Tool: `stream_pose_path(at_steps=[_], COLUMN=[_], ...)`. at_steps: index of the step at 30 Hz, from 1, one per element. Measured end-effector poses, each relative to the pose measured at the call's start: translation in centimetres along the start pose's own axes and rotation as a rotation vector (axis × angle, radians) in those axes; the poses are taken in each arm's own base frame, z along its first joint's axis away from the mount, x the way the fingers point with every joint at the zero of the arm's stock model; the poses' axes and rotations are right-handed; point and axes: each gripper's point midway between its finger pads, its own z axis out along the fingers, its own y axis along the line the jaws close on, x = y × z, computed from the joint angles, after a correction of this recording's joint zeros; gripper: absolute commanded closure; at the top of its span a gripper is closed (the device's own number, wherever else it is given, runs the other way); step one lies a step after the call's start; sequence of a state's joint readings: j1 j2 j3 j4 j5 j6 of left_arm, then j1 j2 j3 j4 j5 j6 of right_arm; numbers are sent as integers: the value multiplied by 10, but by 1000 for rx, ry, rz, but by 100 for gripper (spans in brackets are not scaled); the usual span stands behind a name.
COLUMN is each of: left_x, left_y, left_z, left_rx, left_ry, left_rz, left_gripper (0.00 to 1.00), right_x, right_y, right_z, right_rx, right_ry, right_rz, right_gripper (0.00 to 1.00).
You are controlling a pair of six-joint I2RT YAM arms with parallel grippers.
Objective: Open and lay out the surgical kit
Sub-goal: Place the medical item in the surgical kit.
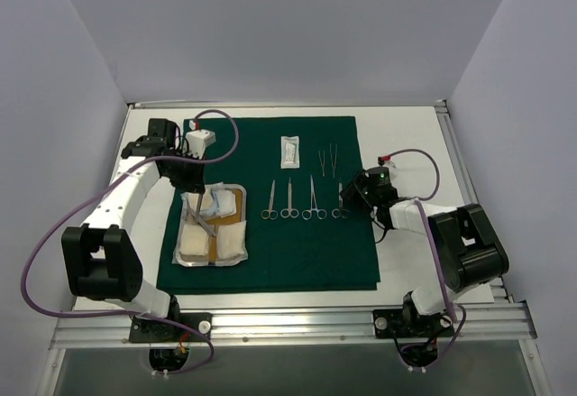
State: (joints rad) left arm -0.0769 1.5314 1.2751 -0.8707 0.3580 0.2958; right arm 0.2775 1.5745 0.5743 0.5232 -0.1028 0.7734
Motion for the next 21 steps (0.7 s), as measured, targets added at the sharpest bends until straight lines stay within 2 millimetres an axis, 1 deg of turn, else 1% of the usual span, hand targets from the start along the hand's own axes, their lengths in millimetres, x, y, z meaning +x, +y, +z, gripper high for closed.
stream_pose_path(at_steps=[4,5,6,7,8,9,10,12,14,15,17,19,20,21], left_x=[-7,-9,-11,-13,-17,-20,-25,-35,-45,-49,-57,-62,-64,-66], left_y=[-3,-5,-7,-10,-14,-17,-20,-29,-38,-42,-50,-54,-56,-57], left_z=[-5,-7,-9,-12,-14,-17,-19,-25,-31,-34,-40,-43,-44,-45], left_rx=[14,21,30,42,57,71,86,126,174,198,238,265,274,282], left_ry=[-18,-24,-31,-40,-52,-65,-80,-112,-142,-157,-178,-196,-201,-208], left_rz=[4,5,4,4,1,-4,-8,-23,-47,-63,-98,-128,-145,-165], left_gripper=[98,98,98,98,98,98,98,98,98,98,98,98,98,98], right_x=[1,2,2,1,2,4,7,20,41,54,77,96,106,114], right_y=[1,6,15,29,48,73,101,162,218,240,280,306,315,321], right_z=[-6,-10,-14,-19,-26,-34,-43,-67,-93,-104,-116,-114,-110,-105], right_rx=[79,94,91,83,52,5,-54,-208,-373,-441,-544,-590,-606,-613], right_ry=[2,-3,-10,-31,-51,-74,-101,-148,-171,-172,-172,-162,-158,-150], right_rz=[-80,-110,-145,-187,-231,-274,-320,-393,-444,-465,-500,-528,-541,-555], right_gripper=[56,55,54,53,51,50,48,45,43,43,42,42,42,43])
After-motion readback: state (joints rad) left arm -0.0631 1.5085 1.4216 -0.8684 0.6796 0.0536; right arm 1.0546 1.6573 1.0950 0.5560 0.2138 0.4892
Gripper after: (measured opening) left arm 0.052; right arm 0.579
